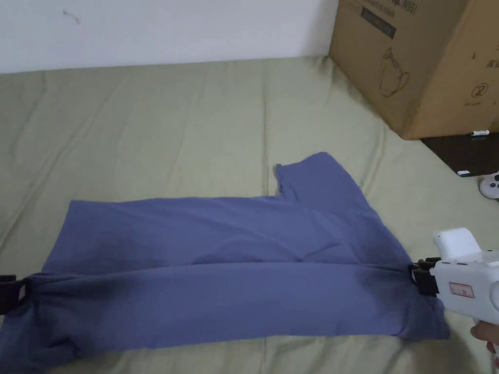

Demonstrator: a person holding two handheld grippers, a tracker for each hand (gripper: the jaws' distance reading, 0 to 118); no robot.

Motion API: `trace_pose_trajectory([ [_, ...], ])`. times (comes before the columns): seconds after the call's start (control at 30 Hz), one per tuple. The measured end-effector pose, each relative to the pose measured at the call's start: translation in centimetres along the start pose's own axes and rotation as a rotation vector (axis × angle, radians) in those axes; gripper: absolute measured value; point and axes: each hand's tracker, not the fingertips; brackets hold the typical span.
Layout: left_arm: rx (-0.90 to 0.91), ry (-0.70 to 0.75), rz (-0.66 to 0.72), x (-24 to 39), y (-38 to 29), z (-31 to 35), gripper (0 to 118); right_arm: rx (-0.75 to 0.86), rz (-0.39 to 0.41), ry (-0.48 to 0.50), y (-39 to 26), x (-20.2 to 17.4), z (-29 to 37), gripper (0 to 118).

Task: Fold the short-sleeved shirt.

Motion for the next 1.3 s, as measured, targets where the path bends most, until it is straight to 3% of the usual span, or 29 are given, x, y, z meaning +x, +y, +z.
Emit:
trace_pose_trajectory([
  [0.03, 0.012, 0.000, 0.006, -1.5, 0.0, 0.1, 24, 0.007, -0.010, -0.001, -0.1, -0.1, 0.5, 6],
  [0.07, 0.080, -0.013, 0.031, -1.7, -0.1, 1.2, 53, 0.042, -0.014, -0.015, -0.1, -0.1, 1.6, 21],
  [0.1, 0.126, -0.027, 0.045, -1.7, -0.4, 2.3, 95, 0.093, -0.015, -0.039, -0.2, -0.1, 2.6, 54],
  [0.13, 0.171, -0.046, 0.050, -1.5, -0.9, 4.1, 111, 0.198, -0.005, -0.078, -0.9, -0.1, 4.4, 77],
  [0.17, 0.214, -0.049, 0.041, -1.2, -2.0, 6.0, 113, 0.268, 0.006, -0.067, -1.5, -0.1, 6.2, 85],
  [0.3, 0.397, 0.019, 0.006, 1.3, -6.9, 14.3, 105, 0.360, 0.050, -0.066, -5.0, -2.5, 14.0, 84],
  [0.33, 0.456, 0.039, 0.007, 2.0, -8.9, 16.4, 93, 0.363, 0.056, -0.039, -6.4, -3.8, 16.4, 82],
  [0.37, 0.500, 0.029, 0.019, 2.5, -10.8, 17.8, 74, 0.373, 0.051, 0.006, -7.6, -4.5, 18.0, 73],
  [0.4, 0.512, 0.024, 0.040, 3.0, -12.5, 18.8, 74, 0.367, 0.040, 0.036, -8.9, -5.3, 19.2, 73],
  [0.43, 0.493, 0.023, 0.054, 3.9, -14.3, 19.2, 65, 0.354, 0.040, 0.084, -10.1, -6.1, 20.3, 68],
  [0.47, 0.477, 0.037, 0.068, 4.6, -16.1, 19.5, 45, 0.355, 0.047, 0.082, -11.5, -6.7, 20.9, 54],
  [0.5, 0.454, 0.063, 0.081, 5.0, -17.4, 19.4, 9, 0.367, 0.058, 0.053, -12.5, -7.7, 21.3, 20],
  [0.53, 0.440, 0.083, 0.088, 5.3, -18.8, 19.5, 2, 0.376, 0.078, 0.032, -13.5, -8.5, 21.8, 2],
  [0.63, 0.381, 0.020, 0.074, 5.6, -20.7, 18.4, 0, 0.366, 0.052, 0.137, -14.3, -10.0, 22.6, 1],
  [0.73, 0.381, 0.032, -0.006, 5.8, -19.7, 17.5, 0, 0.370, 0.096, 0.119, -13.7, -11.2, 23.0, 1],
  [0.87, 0.375, 0.057, -0.021, 3.4, -14.7, 14.1, 0, 0.392, 0.086, 0.139, -12.5, -11.5, 23.3, 1],
  [0.9, 0.344, 0.093, -0.033, 2.6, -13.5, 12.9, 6, 0.395, 0.080, 0.149, -12.2, -11.6, 23.3, 1],
  [0.93, 0.349, 0.128, -0.057, 1.8, -12.4, 11.5, 28, 0.395, 0.083, 0.155, -11.9, -11.7, 23.3, 1],
  [0.97, 0.351, 0.137, -0.061, 2.1, -11.3, 10.0, 59, 0.398, 0.093, 0.152, -11.8, -12.0, 23.3, 1],
  [1.0, 0.316, 0.115, -0.055, 1.4, -10.4, 8.8, 98, 0.399, 0.107, 0.143, -11.5, -12.4, 23.5, 1],
  [1.03, 0.263, 0.087, -0.048, 0.8, -9.7, 7.4, 107, 0.395, 0.114, 0.144, -11.3, -12.5, 23.6, 1],
  [1.13, 0.176, 0.053, -0.035, 1.1, -9.0, 4.3, 93, 0.392, 0.113, 0.151, -11.2, -12.3, 23.6, 1],
  [1.17, 0.150, 0.047, -0.057, 1.2, -9.1, 3.5, 82, 0.387, 0.108, 0.150, -11.2, -12.1, 23.4, 1],
  [1.2, 0.124, 0.050, -0.080, 1.3, -9.3, 2.9, 42, 0.380, 0.102, 0.147, -11.2, -11.9, 23.2, 1],
  [1.23, 0.109, 0.045, -0.088, 2.1, -9.7, 2.5, 13, 0.374, 0.095, 0.139, -11.2, -11.7, 23.0, 1],
  [1.3, 0.116, 0.018, -0.091, 3.0, -10.2, 2.6, 8, 0.355, 0.080, 0.137, -11.3, -10.8, 22.4, 1],
])
